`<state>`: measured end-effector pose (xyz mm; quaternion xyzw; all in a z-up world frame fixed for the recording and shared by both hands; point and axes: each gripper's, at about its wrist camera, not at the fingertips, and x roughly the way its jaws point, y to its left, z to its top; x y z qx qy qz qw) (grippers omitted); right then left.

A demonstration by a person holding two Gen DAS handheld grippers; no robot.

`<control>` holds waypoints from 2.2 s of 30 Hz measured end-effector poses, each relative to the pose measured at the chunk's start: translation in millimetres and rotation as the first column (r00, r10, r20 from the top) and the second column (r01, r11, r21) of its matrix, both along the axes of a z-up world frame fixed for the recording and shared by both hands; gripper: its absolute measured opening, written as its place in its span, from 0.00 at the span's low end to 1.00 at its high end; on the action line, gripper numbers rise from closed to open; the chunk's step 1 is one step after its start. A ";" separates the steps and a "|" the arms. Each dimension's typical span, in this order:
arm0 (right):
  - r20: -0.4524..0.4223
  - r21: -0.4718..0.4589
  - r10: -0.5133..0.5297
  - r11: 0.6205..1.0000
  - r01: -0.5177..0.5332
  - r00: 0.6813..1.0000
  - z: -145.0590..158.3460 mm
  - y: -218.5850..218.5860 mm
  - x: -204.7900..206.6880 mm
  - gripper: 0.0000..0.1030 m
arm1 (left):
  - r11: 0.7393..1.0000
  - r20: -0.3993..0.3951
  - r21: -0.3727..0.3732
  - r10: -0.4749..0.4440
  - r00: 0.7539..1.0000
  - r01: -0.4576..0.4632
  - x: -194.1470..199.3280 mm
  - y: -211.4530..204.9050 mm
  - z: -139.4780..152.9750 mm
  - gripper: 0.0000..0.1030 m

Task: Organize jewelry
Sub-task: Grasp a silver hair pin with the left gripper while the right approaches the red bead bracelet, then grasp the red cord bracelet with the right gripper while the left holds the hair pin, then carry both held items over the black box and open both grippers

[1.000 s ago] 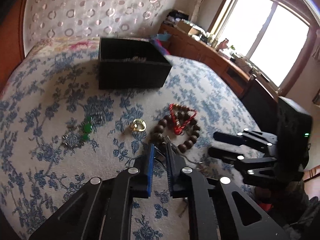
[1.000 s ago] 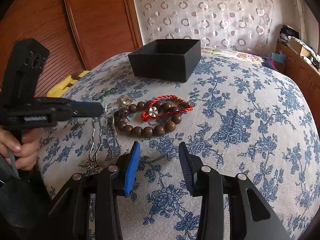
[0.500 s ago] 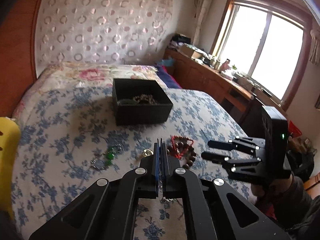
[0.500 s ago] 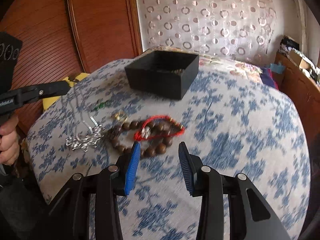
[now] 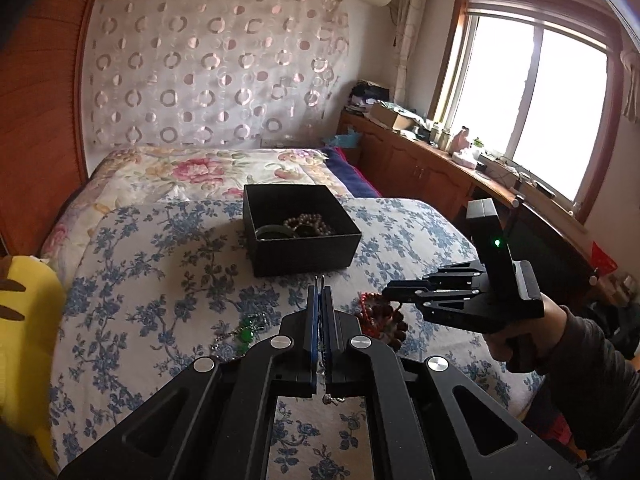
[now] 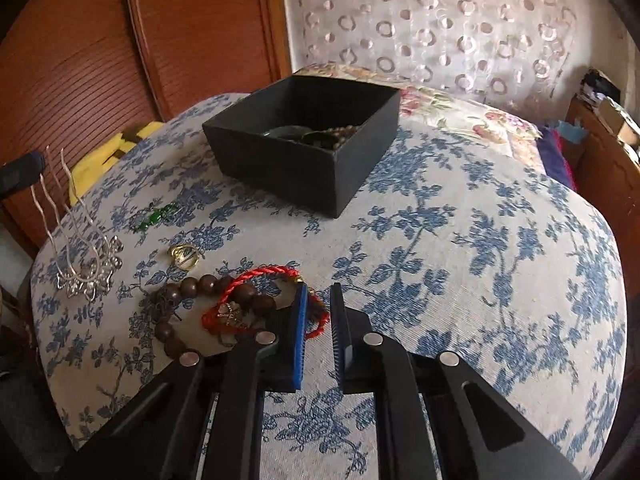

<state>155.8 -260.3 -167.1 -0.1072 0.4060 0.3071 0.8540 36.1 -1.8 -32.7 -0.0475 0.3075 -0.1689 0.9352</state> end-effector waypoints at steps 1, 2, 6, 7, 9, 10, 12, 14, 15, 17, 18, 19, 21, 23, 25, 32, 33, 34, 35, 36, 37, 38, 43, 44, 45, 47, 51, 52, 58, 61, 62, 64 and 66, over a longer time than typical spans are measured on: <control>-0.002 -0.005 0.007 1.000 -0.007 1.000 -0.8 1.6 0.7 0.12 | 1.000 -0.001 0.002 0.002 1.000 -0.002 0.7 1.0 0.2 0.01; -0.002 -0.014 0.011 1.000 -0.011 1.000 -2.0 3.7 0.5 0.12 | 1.000 -0.001 0.005 0.002 1.000 -0.002 1.4 0.9 0.1 0.01; 0.004 -0.041 0.018 0.999 -0.017 1.000 -5.5 7.7 2.0 0.12 | 1.000 0.000 0.013 0.008 1.000 -0.008 5.2 1.9 -0.9 0.01; 0.006 -0.045 0.020 0.999 -0.019 1.000 -5.4 8.0 2.5 0.12 | 1.000 0.000 0.015 0.007 1.000 -0.007 5.4 2.1 -1.1 0.01; 0.019 -0.067 0.031 0.997 -0.029 0.999 -5.8 11.7 1.5 0.12 | 1.000 0.000 0.025 0.011 1.000 -0.011 9.3 2.3 -2.4 0.01; 0.023 -0.075 0.035 0.997 -0.033 0.999 -6.0 12.2 1.3 0.11 | 0.999 0.000 0.031 0.014 1.000 -0.014 11.3 2.4 -3.0 0.01; 0.023 -0.081 0.044 0.996 -0.042 0.999 -6.1 14.0 1.1 0.08 | 0.999 0.002 0.041 0.019 1.000 -0.019 13.6 1.2 -3.6 0.01; 0.028 -0.079 0.041 0.996 -0.039 0.999 -5.3 12.8 1.3 0.08 | 0.999 0.000 0.047 0.023 1.000 -0.023 17.4 1.8 -5.1 0.01; 0.034 -0.074 0.039 0.997 -0.036 0.999 -4.2 12.2 1.0 0.08 | 0.999 -0.002 0.046 0.024 1.000 -0.024 19.1 2.3 -5.4 0.01; 0.046 -0.049 0.030 0.998 -0.028 0.998 1.0 8.8 0.2 0.08 | 0.999 -0.004 0.044 0.025 1.000 -0.025 22.3 3.0 -6.3 0.01; 0.057 -0.035 0.025 0.999 -0.023 0.998 5.5 7.0 -0.5 0.08 | 0.999 -0.004 0.044 0.025 1.000 -0.025 23.0 2.9 -6.2 0.01; 0.065 -0.025 0.022 0.999 -0.020 0.998 9.5 5.6 -0.7 0.08 | 0.999 -0.004 0.045 0.025 1.000 -0.024 23.4 2.9 -6.1 0.01; 0.092 -0.009 0.012 1.000 -0.011 0.996 20.5 2.9 -1.8 0.08 | 0.999 0.000 0.047 0.021 1.000 -0.021 25.9 2.5 -4.6 0.01; 0.119 0.006 0.008 1.000 -0.008 0.993 32.3 0.8 -2.6 0.08 | 0.999 0.009 0.050 0.019 1.000 -0.019 29.7 1.8 -1.0 0.01; 0.143 0.024 0.005 1.000 -0.008 0.990 45.0 -1.6 -2.0 0.08 | 0.999 0.018 0.050 0.019 1.000 -0.020 35.1 1.9 3.0 0.01; 0.202 0.067 0.010 0.997 -0.024 0.979 75.2 -1.1 8.1 0.08 | 0.998 0.042 0.059 0.025 0.999 -0.027 54.4 1.2 15.0 0.01; 0.205 0.073 0.012 0.997 -0.027 0.979 78.1 -0.1 10.5 0.08 | 0.998 0.042 0.059 0.026 0.999 -0.029 58.5 1.2 16.3 0.01; 0.208 0.080 0.014 0.996 -0.032 0.978 81.0 1.4 14.3 0.08 | 0.998 0.043 0.059 0.026 0.999 -0.029 60.5 1.0 17.6 0.01; 0.206 0.089 0.017 0.995 -0.036 0.978 82.7 2.3 17.0 0.08 | 0.998 0.044 0.061 0.026 0.999 -0.029 63.2 0.6 18.6 0.01; 0.203 0.104 0.019 0.994 -0.041 0.979 84.6 4.1 22.0 0.08 | 0.998 0.046 0.062 0.026 0.999 -0.029 66.7 0.1 19.7 0.01; 0.206 0.117 0.014 0.992 -0.039 0.978 87.0 5.3 27.4 0.08 | 0.998 0.047 0.063 0.027 0.999 -0.030 69.2 -0.4 21.1 0.01; 0.211 0.119 0.011 0.992 -0.037 0.978 88.5 6.4 30.9 0.08 | 0.998 0.048 0.063 0.028 0.998 -0.031 72.6 -0.4 22.2 0.01; 0.208 0.141 0.010 0.989 -0.040 0.978 91.1 16.6 56.9 0.08 | 0.998 0.060 0.058 0.032 0.998 -0.036 86.8 0.5 31.2 0.01; 0.207 0.141 0.012 0.989 -0.042 0.978 89.4 19.4 60.4 0.08 | 0.998 0.063 0.056 0.033 0.997 -0.037 89.5 1.1 33.4 0.01; 0.206 0.142 0.012 0.989 -0.042 0.978 87.8 21.9 64.6 0.08 | 0.998 0.069 0.053 0.034 0.997 -0.038 93.4 1.7 36.3 0.01; 0.199 0.147 0.016 0.988 -0.046 0.980 83.3 26.6 73.1 0.08 | 0.998 0.075 0.050 0.036 0.997 -0.040 99.3 2.1 40.1 0.01; 0.168 0.155 0.035 0.986 -0.062 0.985 69.0 33.3 84.5 0.08 | 0.998 0.082 0.044 0.034 0.996 -0.038 113.9 0.8 45.7 0.01; 0.160 0.155 0.038 0.986 -0.063 0.986 65.7 34.4 85.8 0.08 | 0.998 0.083 0.046 0.032 0.996 -0.036 119.2 -0.3 46.2 0.01; 0.127 0.158 0.041 0.986 -0.061 0.991 51.3 34.5 92.0 0.27 | 0.998 0.066 0.055 0.026 0.998 -0.030 148.5 -6.1 40.4 0.01; 0.139 0.185 0.022 0.982 -0.048 0.990 55.6 27.3 91.2 0.30 | 0.998 0.054 0.060 0.022 0.998 -0.026 161.1 -10.3 35.3 0.01; 0.145 0.192 0.011 0.981 -0.040 0.989 57.7 24.8 90.8 0.30 | 0.998 0.049 0.059 0.021 0.999 -0.024 166.5 -11.6 33.0 0.01; 0.156 0.208 -0.014 0.978 -0.019 0.988 61.3 18.1 92.6 0.30 | 0.998 0.042 0.060 0.019 0.999 -0.021 174.3 -13.6 30.0 0.01; 0.168 0.210 -0.041 0.978 0.005 0.985 63.1 12.6 94.8 0.30 | 0.998 0.036 0.061 0.018 0.999 -0.020 183.3 -16.4 26.2 0.01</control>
